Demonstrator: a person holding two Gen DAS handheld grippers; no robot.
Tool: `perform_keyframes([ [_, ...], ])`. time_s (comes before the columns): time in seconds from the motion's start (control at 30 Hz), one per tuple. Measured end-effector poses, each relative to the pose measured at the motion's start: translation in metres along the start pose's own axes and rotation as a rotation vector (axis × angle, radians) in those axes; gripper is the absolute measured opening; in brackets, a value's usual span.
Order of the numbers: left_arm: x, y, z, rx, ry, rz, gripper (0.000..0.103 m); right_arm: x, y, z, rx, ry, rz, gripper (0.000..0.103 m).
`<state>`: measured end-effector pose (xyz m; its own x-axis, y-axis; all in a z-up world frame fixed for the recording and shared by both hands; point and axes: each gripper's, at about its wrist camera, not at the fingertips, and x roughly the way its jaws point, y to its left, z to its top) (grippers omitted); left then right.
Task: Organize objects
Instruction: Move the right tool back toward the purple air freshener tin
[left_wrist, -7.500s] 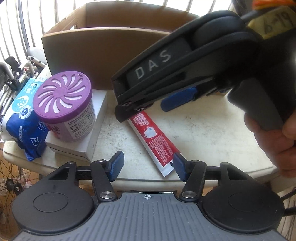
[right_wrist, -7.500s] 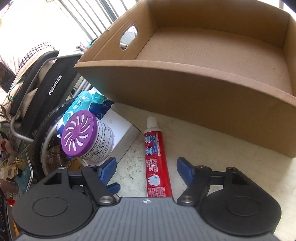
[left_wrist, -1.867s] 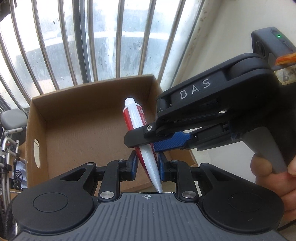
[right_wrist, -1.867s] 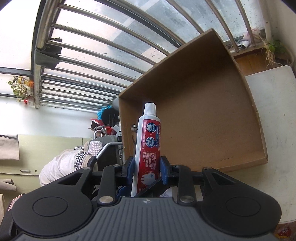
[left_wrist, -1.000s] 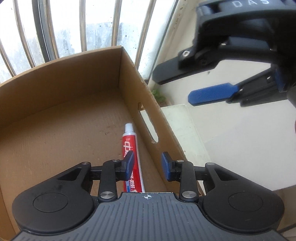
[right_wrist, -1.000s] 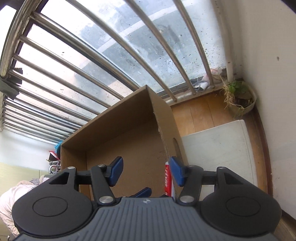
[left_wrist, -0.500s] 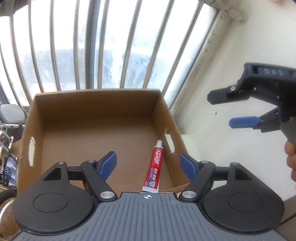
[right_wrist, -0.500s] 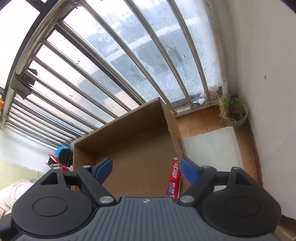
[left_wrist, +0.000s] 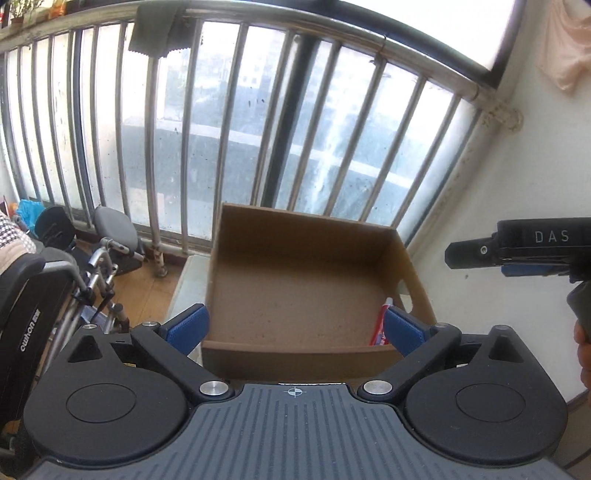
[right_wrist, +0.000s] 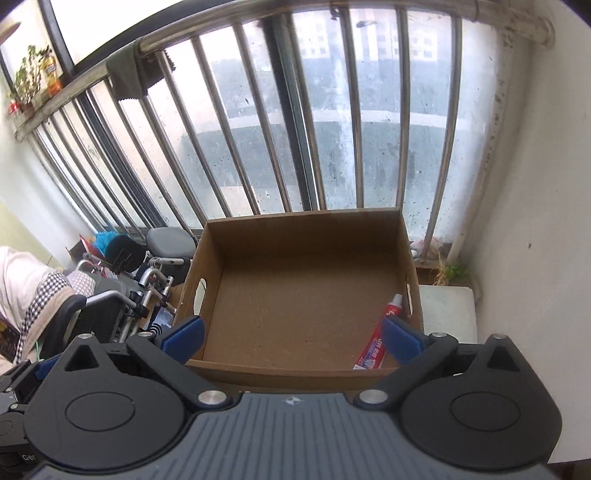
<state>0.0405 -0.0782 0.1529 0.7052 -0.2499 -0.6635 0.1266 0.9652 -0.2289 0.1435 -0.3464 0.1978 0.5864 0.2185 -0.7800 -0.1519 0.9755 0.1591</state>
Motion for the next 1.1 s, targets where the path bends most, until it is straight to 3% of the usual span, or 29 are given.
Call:
perform_keyframes([
  [0.27,-0.015,0.049,-0.015,-0.073,0.013,-0.011,0.103,-0.019,0.075,-0.029,-0.233,-0.067,-0.112,0.103],
  [0.43,-0.010,0.069,-0.026,-0.077,0.030,-0.037,0.103,-0.017,0.095,-0.044,-0.277,-0.069,-0.150,0.103],
  [0.53,-0.004,0.081,-0.032,-0.097,0.030,-0.094,0.103,-0.014,0.102,-0.050,-0.280,-0.076,-0.156,0.103],
  [0.77,0.031,0.093,-0.061,-0.122,0.071,-0.151,0.103,0.014,0.100,-0.067,-0.203,-0.082,-0.015,0.103],
  [1.1,0.090,0.079,-0.121,0.072,0.118,-0.078,0.103,0.097,0.089,-0.118,-0.157,-0.003,0.163,0.103],
])
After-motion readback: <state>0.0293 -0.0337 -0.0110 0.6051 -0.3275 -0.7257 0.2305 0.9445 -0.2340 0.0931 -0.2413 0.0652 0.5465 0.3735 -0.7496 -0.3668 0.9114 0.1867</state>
